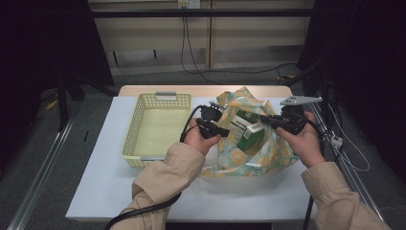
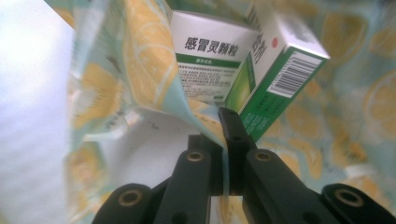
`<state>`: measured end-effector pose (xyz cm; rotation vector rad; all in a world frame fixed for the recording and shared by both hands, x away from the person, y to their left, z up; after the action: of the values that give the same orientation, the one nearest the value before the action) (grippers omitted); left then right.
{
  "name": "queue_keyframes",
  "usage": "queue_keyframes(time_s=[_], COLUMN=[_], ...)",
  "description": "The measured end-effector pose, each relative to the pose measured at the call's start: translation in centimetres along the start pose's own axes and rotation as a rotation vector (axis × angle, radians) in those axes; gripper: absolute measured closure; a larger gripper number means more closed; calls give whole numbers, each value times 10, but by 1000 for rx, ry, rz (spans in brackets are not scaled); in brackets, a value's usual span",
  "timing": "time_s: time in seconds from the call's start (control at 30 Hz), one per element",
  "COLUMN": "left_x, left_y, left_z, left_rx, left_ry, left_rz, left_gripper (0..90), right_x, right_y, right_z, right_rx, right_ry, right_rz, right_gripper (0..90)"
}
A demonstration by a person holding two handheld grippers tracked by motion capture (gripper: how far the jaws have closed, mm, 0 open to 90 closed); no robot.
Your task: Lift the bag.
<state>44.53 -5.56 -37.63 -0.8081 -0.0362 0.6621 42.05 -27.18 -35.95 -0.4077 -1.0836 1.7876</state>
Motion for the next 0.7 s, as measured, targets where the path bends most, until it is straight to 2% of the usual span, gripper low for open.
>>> queue_keyframes(time_s=[0.1,0.2,0.37,0.43,0.47,0.63,0.7], left_x=[2,2,2,4,6,9,10], left_y=[-13,-27,-51,-60,-64,-80,-83], left_z=[13,25,44,51,54,62,63], left_rx=[-15,-22,-48,-63,-63,-76,-79], left_ry=[-4,-15,-42,-40,-54,-67,-57], left_rz=[-2,-22,-41,-40,-46,-52,-48], left_gripper=[900,900,900,900,900,900,900], right_x=[2,4,7,9,10,12,12], right_y=[-7,-16,-37,-44,-48,-64,-68], right_z=[2,5,12,14,14,16,16], right_rx=[-9,-18,-40,-48,-50,-67,-71], right_ry=[2,2,13,14,15,19,19], right_rz=[6,12,31,37,41,59,63], right_gripper=[900,900,900,900,900,900,900])
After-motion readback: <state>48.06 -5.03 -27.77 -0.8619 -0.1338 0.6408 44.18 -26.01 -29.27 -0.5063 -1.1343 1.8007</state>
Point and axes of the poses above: each handheld gripper's, and its own axes: z roughly backward along the jaws, y roughly out of its underside, x roughly to its left, the point moved 4 cm from there along -z, roughly forward along the jaws, and after that the axes turned 7 degrees about -z, right-handed, at the moved point
